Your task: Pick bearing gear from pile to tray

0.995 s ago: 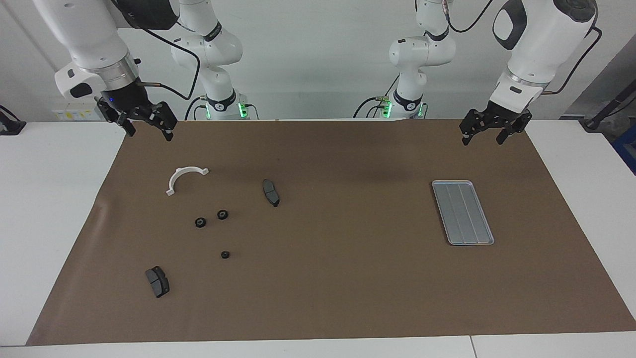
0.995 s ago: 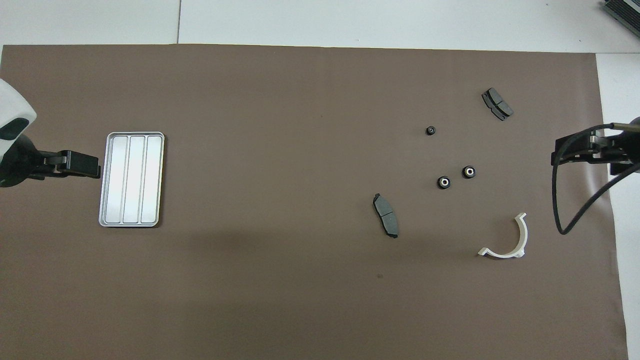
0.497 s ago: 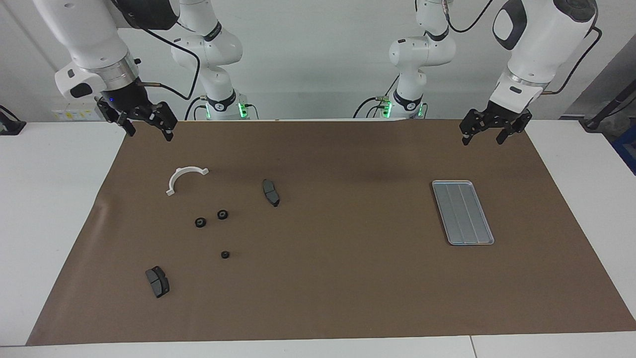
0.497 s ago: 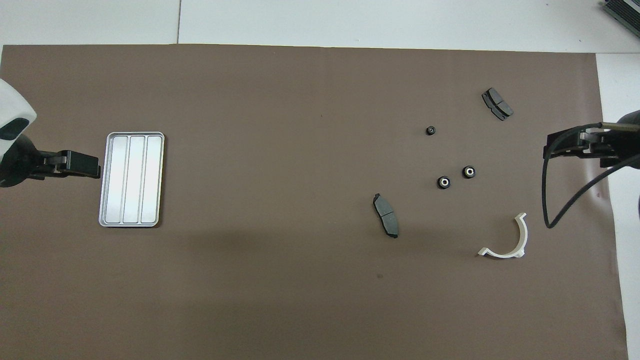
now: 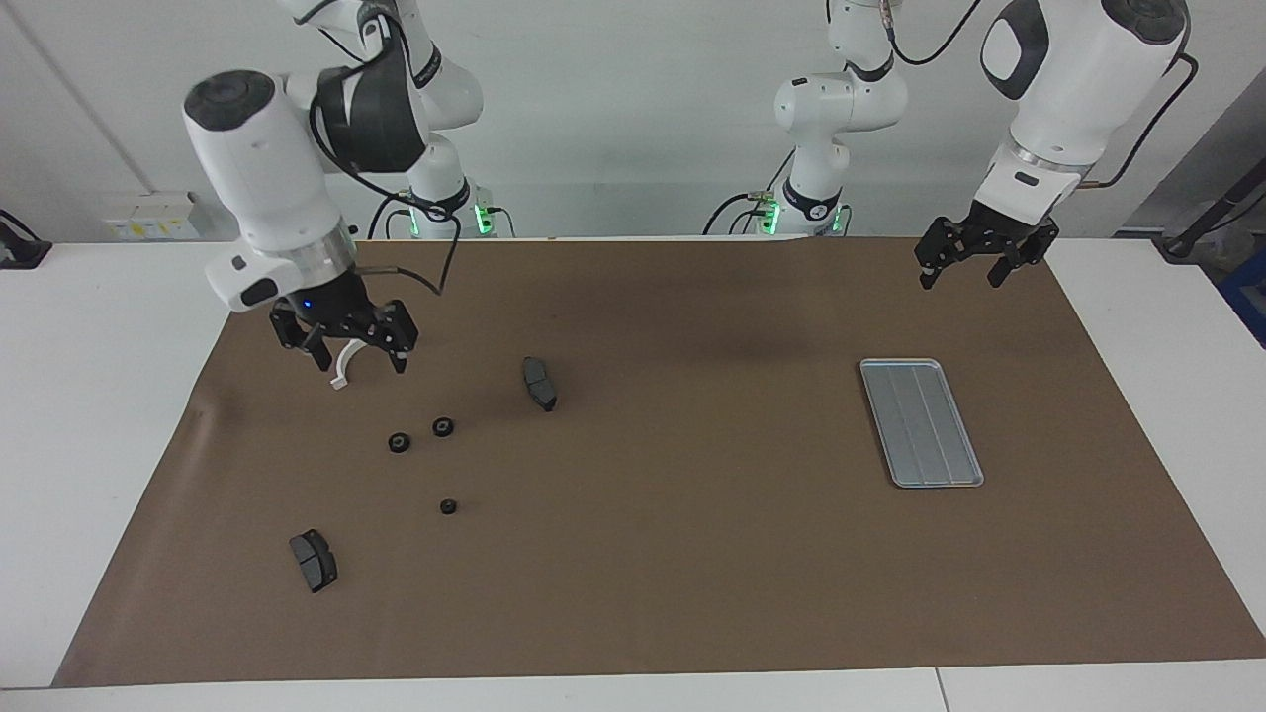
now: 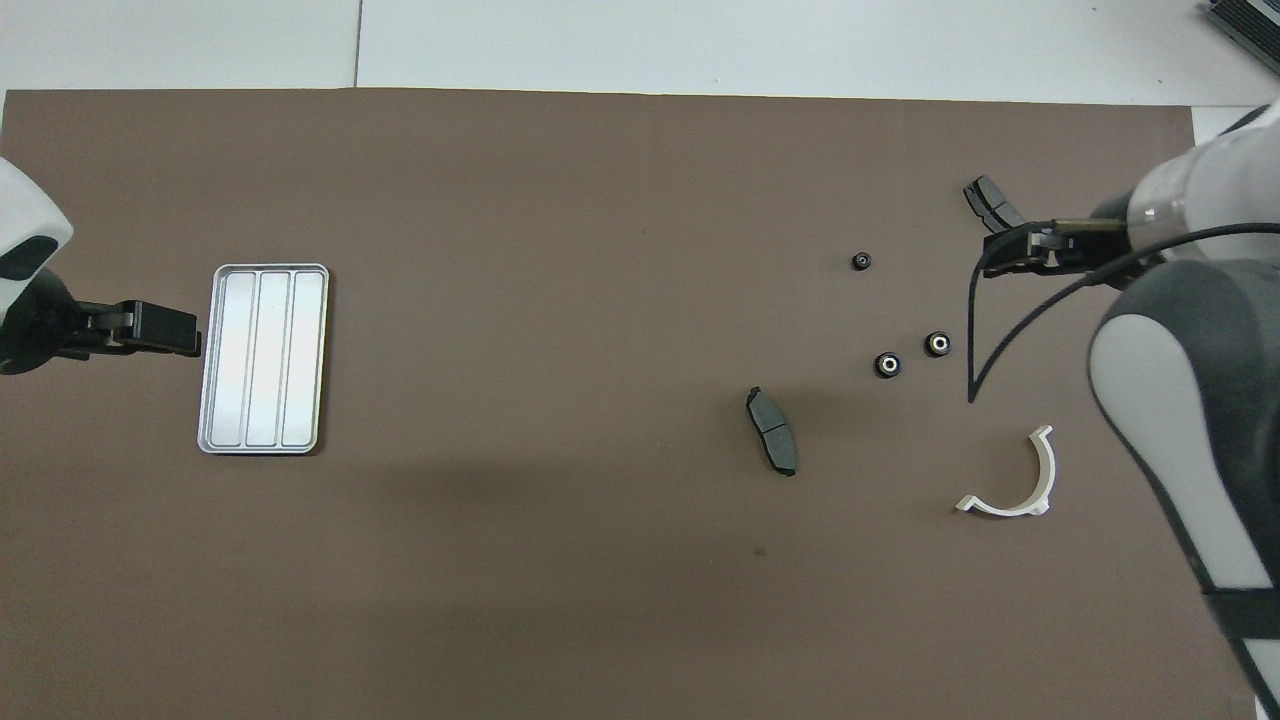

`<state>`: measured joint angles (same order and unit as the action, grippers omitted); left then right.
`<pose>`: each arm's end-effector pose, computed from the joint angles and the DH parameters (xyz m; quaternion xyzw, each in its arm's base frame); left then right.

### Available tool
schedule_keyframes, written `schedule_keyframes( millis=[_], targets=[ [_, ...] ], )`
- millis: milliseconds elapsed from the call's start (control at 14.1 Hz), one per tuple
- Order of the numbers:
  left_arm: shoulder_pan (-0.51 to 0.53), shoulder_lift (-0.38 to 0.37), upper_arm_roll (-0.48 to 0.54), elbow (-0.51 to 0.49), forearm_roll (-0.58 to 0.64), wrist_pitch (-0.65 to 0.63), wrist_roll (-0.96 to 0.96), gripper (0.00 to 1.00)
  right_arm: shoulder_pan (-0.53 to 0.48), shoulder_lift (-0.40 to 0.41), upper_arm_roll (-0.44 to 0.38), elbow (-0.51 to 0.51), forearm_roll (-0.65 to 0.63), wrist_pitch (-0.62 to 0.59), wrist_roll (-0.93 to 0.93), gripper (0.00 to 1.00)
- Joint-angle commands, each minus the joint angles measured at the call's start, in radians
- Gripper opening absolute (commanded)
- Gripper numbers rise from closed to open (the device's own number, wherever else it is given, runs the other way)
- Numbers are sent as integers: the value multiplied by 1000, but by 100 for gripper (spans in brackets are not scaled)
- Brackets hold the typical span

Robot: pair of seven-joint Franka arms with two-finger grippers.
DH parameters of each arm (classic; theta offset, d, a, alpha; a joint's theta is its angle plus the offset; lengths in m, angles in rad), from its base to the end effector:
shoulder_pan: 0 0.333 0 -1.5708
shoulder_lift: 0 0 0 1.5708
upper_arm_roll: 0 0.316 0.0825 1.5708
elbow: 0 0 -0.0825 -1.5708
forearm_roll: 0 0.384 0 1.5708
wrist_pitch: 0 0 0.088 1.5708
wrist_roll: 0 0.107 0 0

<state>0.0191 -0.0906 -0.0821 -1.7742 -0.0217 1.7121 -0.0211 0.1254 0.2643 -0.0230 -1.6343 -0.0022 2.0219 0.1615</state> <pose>0.5342 -0.0375 0.5893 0.9997 -0.0195 0.0138 0.0076 0.6492 0.0680 0.4756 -0.9977 0.0285 -0.0616 0.0042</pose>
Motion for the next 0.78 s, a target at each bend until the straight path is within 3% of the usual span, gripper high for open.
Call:
schedule_keyframes(
  millis=[0, 355, 710],
  targets=[
    [2, -26, 2, -30, -12, 12, 0, 100, -10, 152, 15, 103, 2, 46, -30, 100],
    [2, -26, 2, -30, -12, 11, 0, 100, -1, 294, 20, 120, 1, 142, -22, 100],
    [2, -26, 2, -30, -12, 12, 1, 100, 3, 322, 32, 99, -7, 187, 0, 100]
  ],
)
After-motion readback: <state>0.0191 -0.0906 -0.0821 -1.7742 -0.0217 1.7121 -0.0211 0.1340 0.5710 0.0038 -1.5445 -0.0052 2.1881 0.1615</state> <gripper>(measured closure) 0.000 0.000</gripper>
